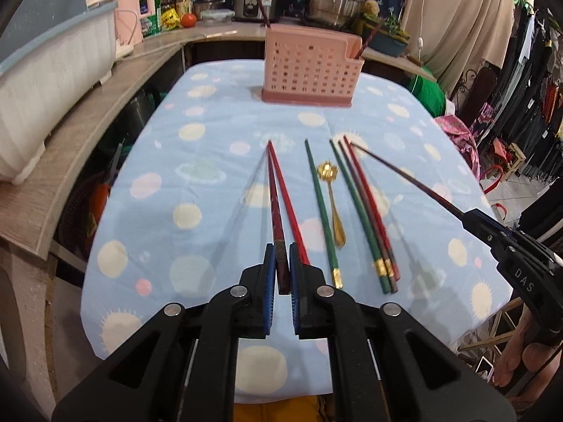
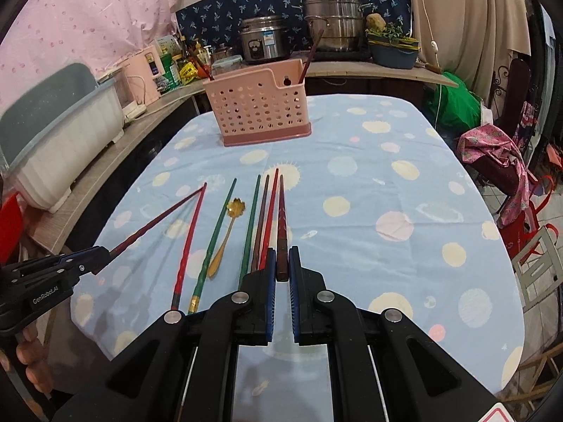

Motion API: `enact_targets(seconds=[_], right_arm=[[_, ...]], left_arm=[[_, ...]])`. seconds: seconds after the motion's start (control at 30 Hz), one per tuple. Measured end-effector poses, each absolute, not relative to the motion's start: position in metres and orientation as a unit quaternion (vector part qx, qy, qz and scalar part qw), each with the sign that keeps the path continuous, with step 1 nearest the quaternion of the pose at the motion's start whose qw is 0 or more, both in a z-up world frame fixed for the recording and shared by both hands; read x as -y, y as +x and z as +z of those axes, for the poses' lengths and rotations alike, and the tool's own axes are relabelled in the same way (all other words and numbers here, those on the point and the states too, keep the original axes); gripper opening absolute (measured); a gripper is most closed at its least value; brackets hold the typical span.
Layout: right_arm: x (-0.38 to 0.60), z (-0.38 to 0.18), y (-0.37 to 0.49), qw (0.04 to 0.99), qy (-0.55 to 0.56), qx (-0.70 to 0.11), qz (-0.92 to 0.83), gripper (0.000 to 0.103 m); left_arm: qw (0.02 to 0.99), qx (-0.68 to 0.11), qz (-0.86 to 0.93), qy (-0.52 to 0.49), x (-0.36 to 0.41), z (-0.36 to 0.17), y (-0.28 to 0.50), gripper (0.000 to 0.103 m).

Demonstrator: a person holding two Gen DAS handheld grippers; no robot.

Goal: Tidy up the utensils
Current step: 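Close the left gripper on a dark red chopstick while the right gripper grasps another, then lift both held chopsticks and carry them over the pink holder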

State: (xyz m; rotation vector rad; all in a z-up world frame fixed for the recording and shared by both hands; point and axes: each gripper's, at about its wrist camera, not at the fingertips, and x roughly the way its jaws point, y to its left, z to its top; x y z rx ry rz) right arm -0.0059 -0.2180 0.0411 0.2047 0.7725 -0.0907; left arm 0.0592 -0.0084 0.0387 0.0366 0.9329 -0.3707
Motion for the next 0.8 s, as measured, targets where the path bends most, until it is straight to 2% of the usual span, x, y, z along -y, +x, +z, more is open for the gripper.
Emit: enact_targets(seconds=[0.07,0.13,0.4,0.57,0.6,0.63,0.7,0.8], right_arm=[[0.225,0.053,-0.003,0.923,0.112,-0.365,-0.042,0.007],[0.23,0.066,0.002,0.928,0.116,-0.353,-0.042,0.007],[0.243,0.109,0.026,0.946,0.111,-0.302,-0.044,0.007],[0.247,0.117,0.028,0.948,0.116,-0.292,-0.047,0.007],[0.248,0.115,0.027,0.947,0.118,-0.294,-0.047,0.007],[0.247,0.114,0.026,0.947,0.119,-0.296,-0.047,0.007],[0.247,0.113,0.024,0.945,0.121,-0.299,-0.047,0.007],[0.246,0.111,0.02,0.944,0.123,-0.301,-0.049,0.007]], left_arm=[[0.883,-0.434,-0.177,0.016,0.008,0.053,0.064,0.007],[0.889,-0.423,-0.176,0.016,0.007,0.065,0.069,0.0],[0.91,-0.379,-0.169,0.011,0.009,0.111,0.099,0.0],[0.905,-0.388,-0.173,0.002,0.002,0.101,0.103,0.002],[0.9,-0.4,-0.174,0.001,0.0,0.091,0.103,0.01],[0.895,-0.411,-0.175,-0.001,-0.003,0.08,0.104,0.028],[0.889,-0.428,-0.165,-0.006,-0.013,0.056,0.102,0.043],[0.873,-0.46,-0.162,0.0,-0.024,0.019,0.095,0.043]])
